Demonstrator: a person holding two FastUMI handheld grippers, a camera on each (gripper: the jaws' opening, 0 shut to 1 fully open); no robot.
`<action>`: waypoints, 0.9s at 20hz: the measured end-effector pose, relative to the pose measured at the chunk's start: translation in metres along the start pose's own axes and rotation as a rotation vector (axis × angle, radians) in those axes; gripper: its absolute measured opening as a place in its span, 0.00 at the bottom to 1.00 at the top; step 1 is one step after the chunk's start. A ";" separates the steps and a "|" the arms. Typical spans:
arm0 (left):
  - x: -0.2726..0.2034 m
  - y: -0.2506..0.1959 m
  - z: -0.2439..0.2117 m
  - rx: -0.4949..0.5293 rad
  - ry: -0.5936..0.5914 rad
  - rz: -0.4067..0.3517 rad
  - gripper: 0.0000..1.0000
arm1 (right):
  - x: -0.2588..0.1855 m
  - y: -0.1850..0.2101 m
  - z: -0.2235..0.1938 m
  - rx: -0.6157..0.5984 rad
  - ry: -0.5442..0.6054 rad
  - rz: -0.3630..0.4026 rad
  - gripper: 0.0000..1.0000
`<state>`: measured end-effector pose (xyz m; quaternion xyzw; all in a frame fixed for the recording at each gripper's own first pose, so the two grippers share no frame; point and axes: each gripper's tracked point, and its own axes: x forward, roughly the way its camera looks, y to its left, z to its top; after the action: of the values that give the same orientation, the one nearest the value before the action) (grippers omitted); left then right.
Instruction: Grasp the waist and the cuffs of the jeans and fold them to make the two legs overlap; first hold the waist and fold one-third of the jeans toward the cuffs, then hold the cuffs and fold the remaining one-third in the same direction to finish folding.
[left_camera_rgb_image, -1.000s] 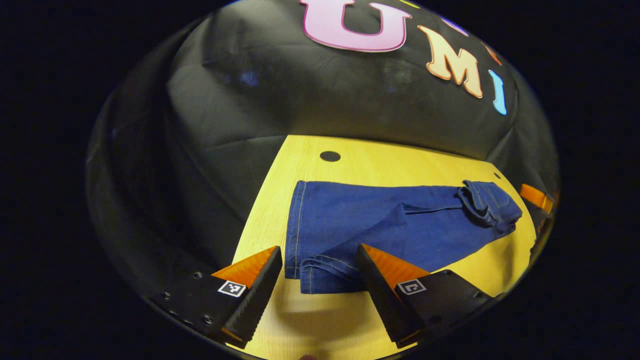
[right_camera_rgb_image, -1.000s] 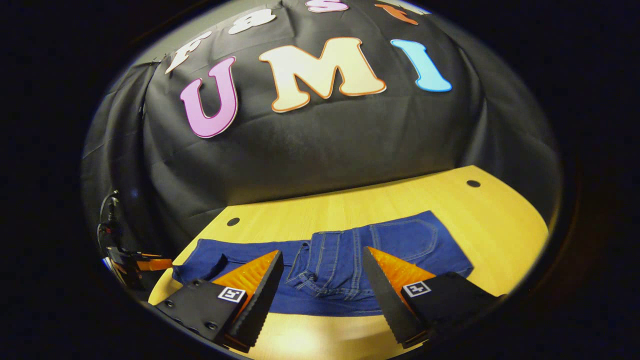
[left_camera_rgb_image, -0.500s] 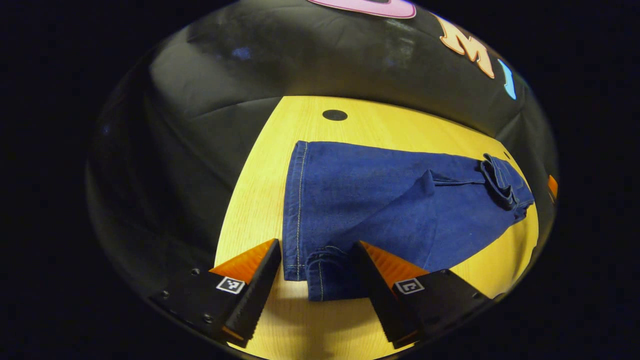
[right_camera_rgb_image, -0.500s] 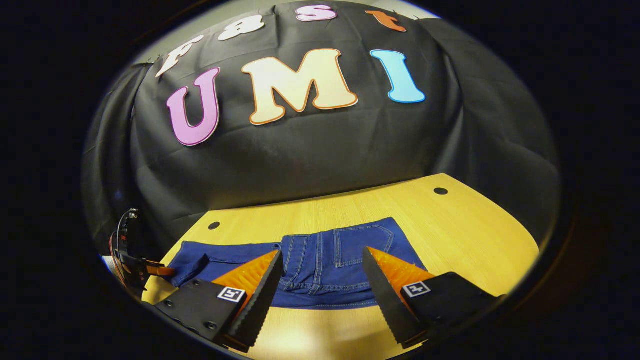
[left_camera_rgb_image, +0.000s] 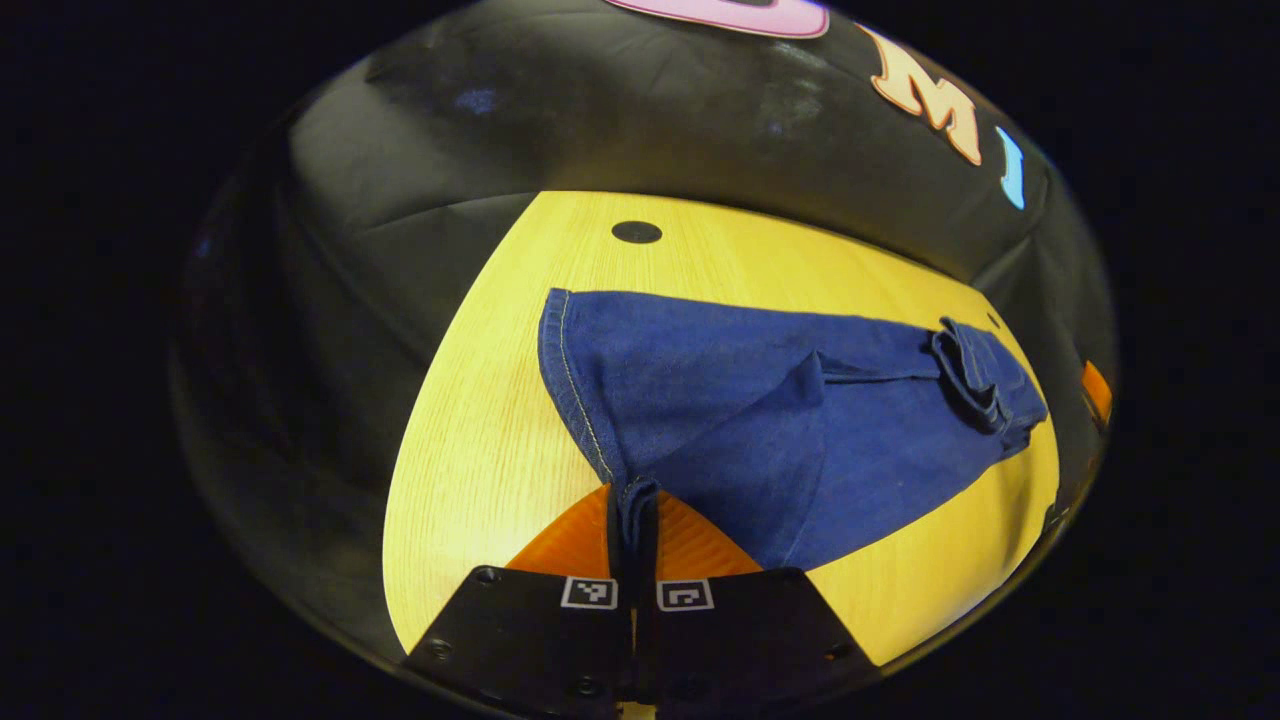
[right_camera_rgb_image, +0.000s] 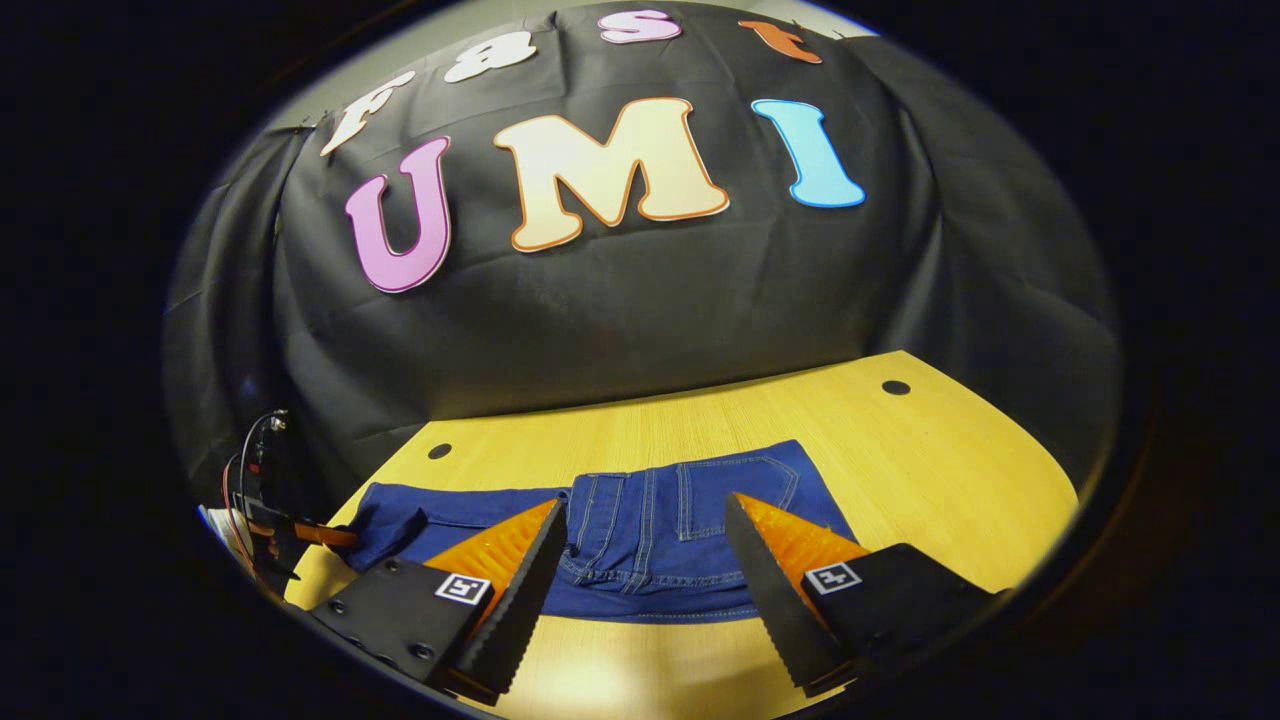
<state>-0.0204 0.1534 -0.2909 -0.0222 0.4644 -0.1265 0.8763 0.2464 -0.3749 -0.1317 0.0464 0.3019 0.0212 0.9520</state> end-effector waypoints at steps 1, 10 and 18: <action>-0.010 -0.006 0.009 -0.018 -0.035 -0.008 0.00 | -0.002 -0.003 0.005 -0.004 -0.010 0.005 0.98; -0.068 -0.133 0.088 -0.044 -0.199 -0.140 0.00 | -0.018 -0.056 0.044 0.001 -0.036 0.061 0.98; -0.076 -0.254 0.117 -0.016 -0.255 -0.231 0.00 | -0.035 -0.122 0.067 0.021 -0.042 0.067 0.98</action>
<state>-0.0164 -0.0827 -0.1230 -0.0981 0.3449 -0.2190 0.9074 0.2581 -0.5034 -0.0692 0.0671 0.2801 0.0486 0.9564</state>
